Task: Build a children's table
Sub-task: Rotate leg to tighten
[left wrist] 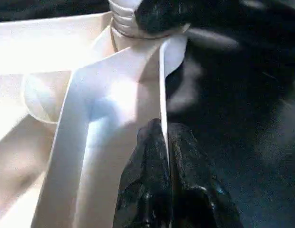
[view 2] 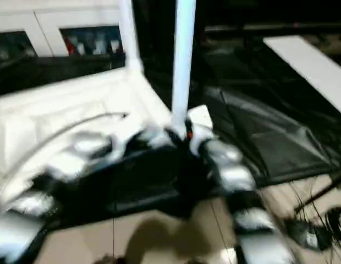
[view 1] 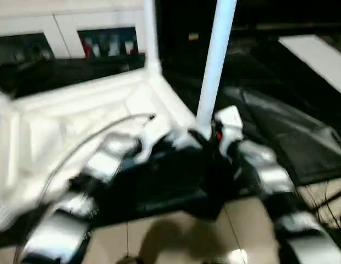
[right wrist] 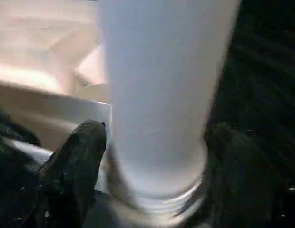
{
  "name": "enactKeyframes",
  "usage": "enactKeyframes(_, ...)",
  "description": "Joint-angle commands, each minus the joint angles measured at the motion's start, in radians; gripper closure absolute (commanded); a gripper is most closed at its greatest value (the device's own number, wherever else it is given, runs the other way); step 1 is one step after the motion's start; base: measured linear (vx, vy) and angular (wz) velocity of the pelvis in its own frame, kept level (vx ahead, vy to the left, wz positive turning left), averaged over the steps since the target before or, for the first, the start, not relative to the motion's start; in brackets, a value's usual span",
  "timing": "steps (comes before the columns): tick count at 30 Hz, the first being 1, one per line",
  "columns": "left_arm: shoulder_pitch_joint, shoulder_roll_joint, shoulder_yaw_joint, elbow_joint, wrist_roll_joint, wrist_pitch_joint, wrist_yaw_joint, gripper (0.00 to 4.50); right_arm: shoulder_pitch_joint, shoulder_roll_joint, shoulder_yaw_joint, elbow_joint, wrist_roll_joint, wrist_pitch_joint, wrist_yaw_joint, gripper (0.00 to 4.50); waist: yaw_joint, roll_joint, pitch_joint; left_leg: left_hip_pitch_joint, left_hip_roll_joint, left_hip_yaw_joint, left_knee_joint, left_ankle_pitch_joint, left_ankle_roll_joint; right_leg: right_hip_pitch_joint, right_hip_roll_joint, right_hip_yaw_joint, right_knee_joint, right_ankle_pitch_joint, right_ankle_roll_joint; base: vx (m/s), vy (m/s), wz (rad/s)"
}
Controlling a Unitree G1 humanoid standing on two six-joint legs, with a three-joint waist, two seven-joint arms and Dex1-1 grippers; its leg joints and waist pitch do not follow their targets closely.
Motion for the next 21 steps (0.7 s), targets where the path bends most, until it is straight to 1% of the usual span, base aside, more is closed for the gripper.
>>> enactKeyframes(1,0.051,0.017,-0.044,-0.066,-0.039,-0.009,-0.098,4.50,0.019,-0.047,0.029,-0.065,0.011,-0.003,0.118,0.69,0.002,-0.024,-0.067,0.017,0.015,0.000,-0.055,-0.114,0.109,0.045,-0.035,0.026,-0.057,-0.015,-0.266,0.000,0.000,0.00)
enactKeyframes(2,0.051,0.017,-0.044,-0.066,-0.039,-0.009,-0.098,4.50,0.019,-0.047,0.029,-0.065,0.011,-0.003,0.118,0.69,0.005,-0.026,-0.066,0.016,0.017,-0.002,-0.056,-0.126,0.108,0.048,-0.036,0.024,-0.055,-0.026,-0.265,0.000,0.000,0.00)
enactKeyframes(3,0.072,0.045,-0.053,-0.104,-0.050,0.002,-0.136,4.50,0.031,-0.079,0.035,-0.088,0.018,0.000,0.183,0.69,0.011,-0.029,-0.066,0.019,0.021,0.000,-0.056,-0.120,0.108,0.046,-0.038,0.026,-0.055,-0.027,-0.260,0.000,0.000,0.00)
enactKeyframes(4,0.088,0.070,-0.060,-0.135,-0.061,0.017,-0.171,4.50,0.038,-0.104,0.043,-0.104,0.022,0.006,0.232,0.69,0.016,-0.026,-0.066,0.017,0.020,-0.001,-0.056,-0.108,0.110,0.046,-0.036,0.027,-0.051,-0.012,-0.259,0.000,0.000,0.00)
enactKeyframes(5,0.095,0.083,-0.063,-0.150,-0.066,0.024,-0.189,4.50,0.042,-0.117,0.048,-0.113,0.026,0.009,0.258,0.69,0.019,-0.025,-0.065,0.018,0.019,0.001,-0.055,-0.112,0.110,0.046,-0.035,0.026,-0.050,-0.011,-0.258,0.000,0.000,0.00)
enactKeyframes(6,0.104,0.098,-0.067,-0.167,-0.072,0.032,-0.210,4.50,0.046,-0.132,0.053,-0.125,0.033,0.016,0.293,0.69,0.017,-0.025,-0.062,0.016,0.020,0.001,-0.057,-0.121,0.109,0.044,-0.035,0.026,-0.051,-0.021,-0.256,0.000,0.000,0.00)
enactKeyframes(7,0.113,0.113,-0.069,-0.188,-0.078,0.046,-0.230,4.50,0.053,-0.152,0.065,-0.144,0.041,0.020,0.338,0.69,0.017,-0.028,-0.060,0.017,0.020,0.002,-0.058,-0.127,0.105,0.043,-0.035,0.027,-0.053,-0.036,-0.254,0.000,0.000,0.00)
enactKeyframes(9,0.117,0.120,-0.068,-0.199,-0.079,0.054,-0.239,4.50,0.058,-0.163,0.074,-0.157,0.045,0.023,0.361,0.69,0.016,-0.028,-0.059,0.017,0.020,0.002,-0.058,-0.135,0.099,0.041,-0.036,0.028,-0.055,-0.053,-0.254,0.000,0.000,0.00)
enactKeyframes(10,0.122,0.125,-0.063,-0.212,-0.078,0.062,-0.246,4.50,0.069,-0.182,0.095,-0.180,0.048,0.030,0.398,0.69,0.016,-0.025,-0.060,0.019,0.020,0.001,-0.059,-0.142,0.088,0.042,-0.037,0.028,-0.056,-0.066,-0.253,0.000,0.000,0.00)
enactKeyframes(11,0.122,0.125,-0.063,-0.212,-0.078,0.062,-0.246,4.50,0.069,-0.182,0.095,-0.180,0.048,0.030,0.398,0.69,0.016,-0.028,-0.058,0.019,0.020,0.001,-0.059,-0.140,0.084,0.042,-0.037,0.029,-0.057,-0.061,-0.251,0.000,0.000,0.00)
enactKeyframes(12,0.124,0.127,-0.058,-0.219,-0.077,0.065,-0.249,4.50,0.077,-0.195,0.111,-0.195,0.048,0.035,0.421,0.69,0.015,-0.029,-0.059,0.019,0.020,0.001,-0.059,-0.141,0.082,0.043,-0.037,0.028,-0.057,-0.063,-0.251,0.000,0.000,0.00)
enactKeyframes(15,0.122,0.125,-0.053,-0.214,-0.073,0.062,-0.244,4.50,0.080,-0.202,0.123,-0.200,0.044,0.035,0.434,0.69,0.015,-0.032,-0.060,0.018,0.018,0.002,-0.058,-0.130,0.082,0.043,-0.037,0.030,-0.056,-0.055,-0.253,0.000,0.000,0.00)
enactKeyframes(16,0.119,0.121,-0.050,-0.210,-0.070,0.060,-0.245,4.50,0.083,-0.210,0.135,-0.200,0.032,0.029,0.446,0.69,0.016,-0.026,-0.061,0.019,0.017,0.001,-0.057,-0.127,0.081,0.043,-0.037,0.030,-0.055,-0.050,-0.255,0.000,0.000,0.00)
enactKeyframes(17,0.119,0.123,-0.052,-0.217,-0.072,0.063,-0.246,4.50,0.085,-0.217,0.139,-0.200,0.019,0.026,0.453,0.97,0.015,-0.027,-0.062,0.018,0.017,0.002,-0.055,-0.122,0.083,0.044,-0.036,0.029,-0.054,-0.036,-0.256,0.000,0.000,0.00)
enactKeyframes(18,0.119,0.123,-0.052,-0.217,-0.072,0.063,-0.246,4.50,0.085,-0.217,0.139,-0.200,0.019,0.026,0.453,0.97,0.016,-0.028,-0.063,0.018,0.017,0.002,-0.055,-0.116,0.084,0.045,-0.036,0.029,-0.053,-0.026,-0.258,0.000,0.000,0.00)
enactKeyframes(19,0.119,0.124,-0.054,-0.221,-0.074,0.066,-0.246,4.50,0.087,-0.222,0.143,-0.199,0.011,0.024,0.459,1.06,0.016,-0.028,-0.063,0.017,0.017,0.001,-0.054,-0.107,0.087,0.045,-0.035,0.029,-0.051,-0.011,-0.262,0.000,0.000,0.00)
enactKeyframes(20,0.121,0.129,-0.059,-0.231,-0.079,0.070,-0.246,4.50,0.089,-0.224,0.142,-0.195,0.002,0.020,0.455,1.06,0.017,-0.025,-0.064,0.019,0.017,0.001,-0.054,-0.105,0.088,0.045,-0.035,0.029,-0.051,-0.002,-0.266,0.000,0.000,0.00)
enactKeyframes(21,0.121,0.129,-0.059,-0.231,-0.079,0.070,-0.246,4.50,0.089,-0.224,0.142,-0.195,0.002,0.020,0.455,1.22,0.016,-0.026,-0.064,0.018,0.016,0.002,-0.053,-0.104,0.089,0.046,-0.034,0.028,-0.050,0.004,-0.268,0.000,0.000,0.00)
